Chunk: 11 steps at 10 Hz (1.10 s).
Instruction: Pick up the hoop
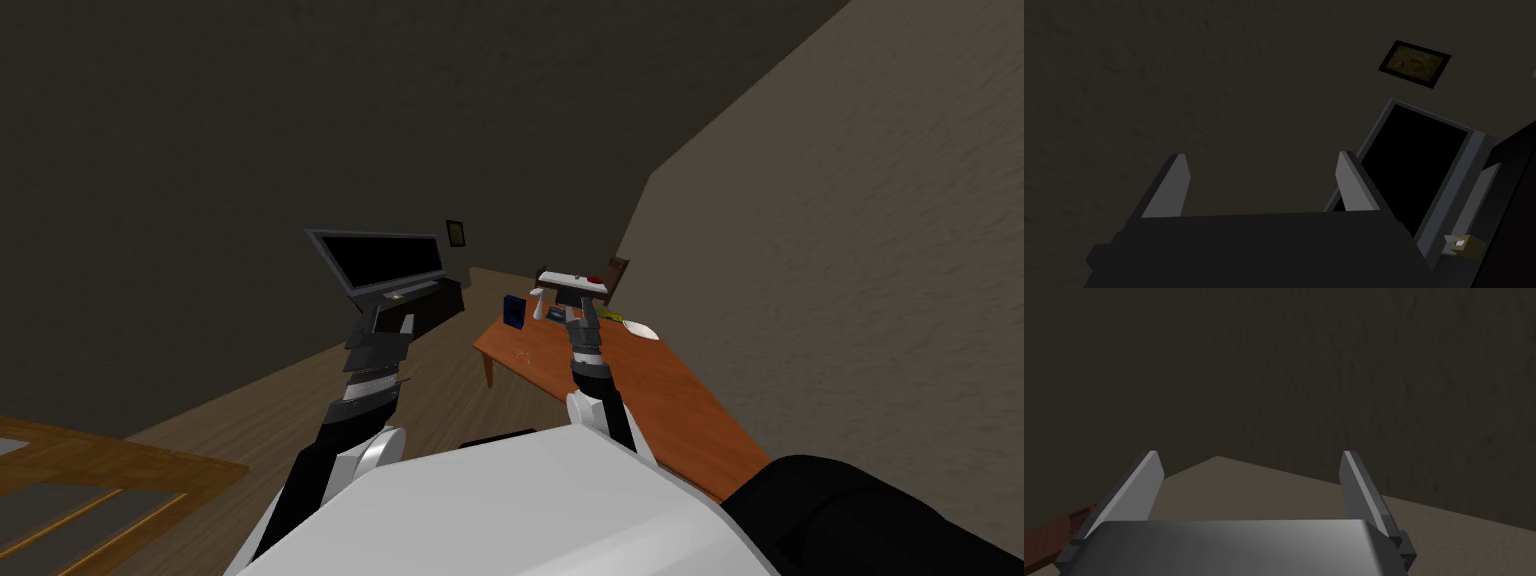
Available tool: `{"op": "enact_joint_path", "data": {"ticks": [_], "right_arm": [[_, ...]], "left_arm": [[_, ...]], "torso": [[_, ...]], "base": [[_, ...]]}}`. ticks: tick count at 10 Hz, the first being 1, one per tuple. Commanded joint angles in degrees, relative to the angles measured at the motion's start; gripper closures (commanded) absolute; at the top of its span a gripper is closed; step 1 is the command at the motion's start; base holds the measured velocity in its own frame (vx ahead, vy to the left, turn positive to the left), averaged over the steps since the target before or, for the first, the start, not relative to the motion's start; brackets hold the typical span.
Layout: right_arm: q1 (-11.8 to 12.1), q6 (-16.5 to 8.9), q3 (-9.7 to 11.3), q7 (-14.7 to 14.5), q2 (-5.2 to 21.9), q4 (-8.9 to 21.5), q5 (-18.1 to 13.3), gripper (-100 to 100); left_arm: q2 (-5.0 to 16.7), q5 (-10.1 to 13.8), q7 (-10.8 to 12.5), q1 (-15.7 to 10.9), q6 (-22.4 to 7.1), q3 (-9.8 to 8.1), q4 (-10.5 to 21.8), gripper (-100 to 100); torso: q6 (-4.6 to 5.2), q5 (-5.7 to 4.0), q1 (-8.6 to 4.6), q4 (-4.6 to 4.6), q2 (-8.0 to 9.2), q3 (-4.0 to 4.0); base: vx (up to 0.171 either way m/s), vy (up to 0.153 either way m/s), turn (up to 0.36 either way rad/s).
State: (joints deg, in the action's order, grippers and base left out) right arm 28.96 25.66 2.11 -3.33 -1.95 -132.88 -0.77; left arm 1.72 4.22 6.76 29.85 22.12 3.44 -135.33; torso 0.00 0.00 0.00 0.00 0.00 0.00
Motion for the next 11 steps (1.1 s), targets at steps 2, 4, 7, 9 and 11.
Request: {"op": "enact_joint_path", "data": {"ticks": [2, 4, 7, 9, 11], "right_arm": [[0.3, 0.3, 0.1, -0.5, 4.0, 0.9, -0.3, -100], [0.7, 0.7, 0.2, -1.2, 7.5, 2.2, -0.7, -100], [1.1, 1.1, 0.4, -2.2, 12.0, 4.1, -1.4, -100], [1.4, 1.4, 0.5, -2.7, 14.1, 5.3, -1.7, -100], [1.9, 1.9, 0.9, -4.0, 18.1, 7.9, -2.6, -100]], "left_arm": [[0.0, 0.0, 0.0, 0.0, 0.0, 0.00, 0.0, 0], [0.0, 0.0, 0.0, 0.0, 0.0, 0.00, 0.0, 0], [0.0, 0.0, 0.0, 0.0, 0.0, 0.00, 0.0, 0], [0.0, 0.0, 0.0, 0.0, 0.0, 0.00, 0.0, 0], [0.0, 0.0, 0.0, 0.0, 0.0, 0.00, 0.0, 0]], "torso": [[0.00, 0.00, 0.00, 0.00, 0.01, 0.01], [-0.01, 0.00, 0.02, 0.01, 0.06, 0.03], [0.00, 0.01, 0.03, 0.02, 0.06, 0.04], [-0.01, 0.01, 0.05, 0.01, 0.05, 0.03], [-0.01, 0.01, 0.04, 0.01, 0.07, 0.04]], "base": [[-0.008, 0.006, 0.039], [-0.019, 0.014, 0.057], [-0.017, 0.014, 0.050], [-0.012, 0.019, 0.069], [-0.019, 0.021, 0.089]]}}
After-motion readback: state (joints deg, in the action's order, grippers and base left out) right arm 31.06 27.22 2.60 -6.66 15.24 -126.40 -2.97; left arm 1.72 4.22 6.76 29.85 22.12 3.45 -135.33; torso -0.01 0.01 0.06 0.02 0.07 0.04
